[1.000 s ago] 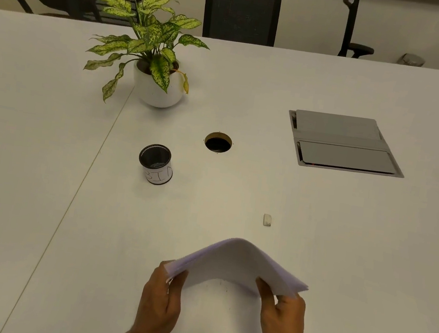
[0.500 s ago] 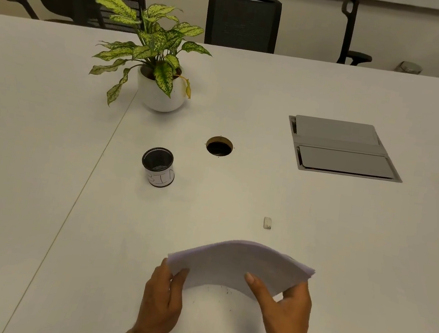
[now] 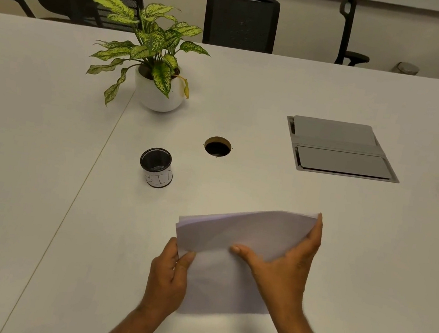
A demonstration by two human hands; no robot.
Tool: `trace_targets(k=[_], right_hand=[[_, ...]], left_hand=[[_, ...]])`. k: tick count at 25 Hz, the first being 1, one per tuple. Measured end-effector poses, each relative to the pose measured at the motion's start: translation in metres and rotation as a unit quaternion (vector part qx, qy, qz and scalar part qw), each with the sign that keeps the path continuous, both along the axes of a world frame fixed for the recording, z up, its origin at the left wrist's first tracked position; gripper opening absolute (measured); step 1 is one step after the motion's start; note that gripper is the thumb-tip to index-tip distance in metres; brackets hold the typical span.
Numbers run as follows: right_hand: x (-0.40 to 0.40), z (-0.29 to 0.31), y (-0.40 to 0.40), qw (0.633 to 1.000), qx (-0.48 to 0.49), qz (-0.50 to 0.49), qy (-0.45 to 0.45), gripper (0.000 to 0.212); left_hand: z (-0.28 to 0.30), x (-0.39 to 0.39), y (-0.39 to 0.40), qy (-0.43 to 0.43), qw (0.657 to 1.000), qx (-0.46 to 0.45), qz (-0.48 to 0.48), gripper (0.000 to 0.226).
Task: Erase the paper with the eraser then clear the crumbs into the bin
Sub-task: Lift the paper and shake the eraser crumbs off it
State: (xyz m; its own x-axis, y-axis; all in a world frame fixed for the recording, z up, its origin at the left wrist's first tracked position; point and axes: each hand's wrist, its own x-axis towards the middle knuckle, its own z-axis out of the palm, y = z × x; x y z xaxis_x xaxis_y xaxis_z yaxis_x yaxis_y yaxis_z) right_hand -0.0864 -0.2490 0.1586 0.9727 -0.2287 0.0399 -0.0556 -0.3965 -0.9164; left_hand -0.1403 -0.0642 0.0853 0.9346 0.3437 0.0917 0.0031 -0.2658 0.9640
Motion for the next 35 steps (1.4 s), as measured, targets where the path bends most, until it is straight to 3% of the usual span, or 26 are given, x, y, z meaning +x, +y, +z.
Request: trace_targets(k=[7,12,17,22,28,35], right_hand=[[0.011,-0.006,0.0,1.0,0.0,-0.017,-0.009,0.139],[0.011,-0.015,-0.004,0.998,-0.049,0.046,0.001,0.148],[0.02,-0.015,-0.012,0.999,0.036,0.004,-0.001,0.103],[0.015,-0.023,-0.009,0.998,-0.048,0.035,0.019,0.142],[0.013,-0.034,-0.01,0.995,-0.09,0.038,0.018,0.142],[0.009,-0.039,-0.013,0.996,-0.07,0.046,0.03,0.142]], left_hand=[[0.003,0.008,0.002,0.006,1.0,-0.012,-0.001,0.021],[0.003,0.013,0.007,0.007,1.0,-0.011,0.006,0.024],[-0.002,0.015,0.008,0.015,1.0,-0.022,0.003,0.025],[-0.003,0.016,0.008,0.013,1.0,-0.023,0.009,0.026],[-0.005,0.015,0.008,0.016,1.0,-0.019,0.01,0.023],[-0.006,0.015,0.008,0.018,0.999,-0.025,0.01,0.024]])
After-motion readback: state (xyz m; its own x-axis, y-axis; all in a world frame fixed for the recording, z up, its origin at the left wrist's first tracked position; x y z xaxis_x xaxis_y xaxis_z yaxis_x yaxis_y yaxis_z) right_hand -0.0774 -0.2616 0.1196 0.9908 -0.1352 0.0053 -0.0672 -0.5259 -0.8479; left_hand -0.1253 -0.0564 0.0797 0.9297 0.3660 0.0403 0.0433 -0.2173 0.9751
